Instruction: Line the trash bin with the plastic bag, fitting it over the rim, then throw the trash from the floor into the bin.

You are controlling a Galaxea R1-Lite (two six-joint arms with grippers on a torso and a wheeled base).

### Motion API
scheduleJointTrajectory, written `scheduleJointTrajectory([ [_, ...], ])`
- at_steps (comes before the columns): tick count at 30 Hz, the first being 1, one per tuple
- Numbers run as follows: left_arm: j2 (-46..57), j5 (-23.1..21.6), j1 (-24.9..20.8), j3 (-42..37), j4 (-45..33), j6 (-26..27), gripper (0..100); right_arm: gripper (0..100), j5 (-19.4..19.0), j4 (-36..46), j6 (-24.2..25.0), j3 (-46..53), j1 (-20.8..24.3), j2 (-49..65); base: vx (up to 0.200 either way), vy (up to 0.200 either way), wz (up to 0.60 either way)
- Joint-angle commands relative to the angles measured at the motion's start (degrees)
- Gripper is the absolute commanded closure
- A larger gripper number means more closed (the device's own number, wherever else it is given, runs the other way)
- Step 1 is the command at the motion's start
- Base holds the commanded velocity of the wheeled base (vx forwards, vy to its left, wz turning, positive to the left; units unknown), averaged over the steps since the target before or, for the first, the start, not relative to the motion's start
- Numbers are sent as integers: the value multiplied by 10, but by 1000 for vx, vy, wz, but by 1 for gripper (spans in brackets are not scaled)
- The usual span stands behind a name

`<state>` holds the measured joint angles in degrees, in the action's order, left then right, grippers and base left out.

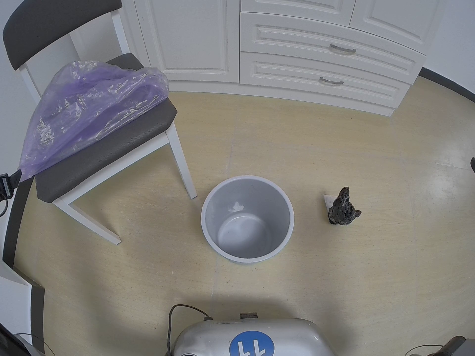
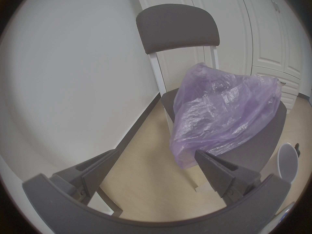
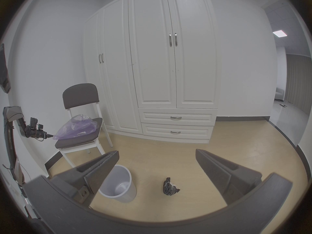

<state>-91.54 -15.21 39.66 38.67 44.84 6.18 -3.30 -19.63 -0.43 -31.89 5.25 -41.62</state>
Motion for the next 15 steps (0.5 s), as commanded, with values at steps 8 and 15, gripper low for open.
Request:
scheduleJointTrajectory([
  [8, -17, 19, -28, 7, 1, 1, 0, 0, 0, -1, 1, -2, -1, 1, 0, 0, 0],
  [15, -36, 37, -27, 24, 1, 0, 0, 0, 0, -1, 2, -3, -1, 0, 0, 0, 0],
])
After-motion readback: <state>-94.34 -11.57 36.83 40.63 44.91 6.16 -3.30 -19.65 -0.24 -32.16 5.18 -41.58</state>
